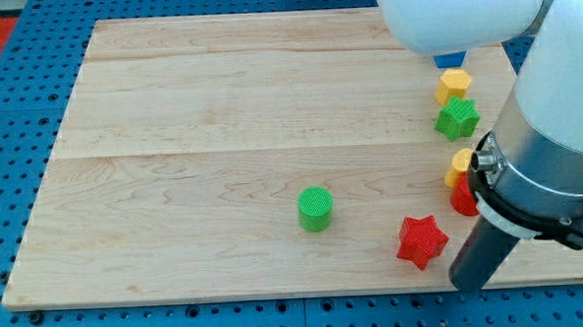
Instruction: Push the red star bottom right to the green circle
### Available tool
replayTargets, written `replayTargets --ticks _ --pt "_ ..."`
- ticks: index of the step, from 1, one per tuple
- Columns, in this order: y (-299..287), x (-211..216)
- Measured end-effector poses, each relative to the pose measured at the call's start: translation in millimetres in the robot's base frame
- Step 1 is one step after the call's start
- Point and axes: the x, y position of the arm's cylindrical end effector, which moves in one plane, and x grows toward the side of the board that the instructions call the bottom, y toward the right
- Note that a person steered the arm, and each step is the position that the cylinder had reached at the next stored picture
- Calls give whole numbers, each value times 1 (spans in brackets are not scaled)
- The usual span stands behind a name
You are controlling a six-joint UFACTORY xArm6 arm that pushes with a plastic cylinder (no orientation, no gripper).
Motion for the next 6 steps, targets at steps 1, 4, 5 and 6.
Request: replayTargets --ticks 1,4,5,6 --pt "-9 0" --pt "-82 -20" --pt "-96 -20" --pt "-88 -1"
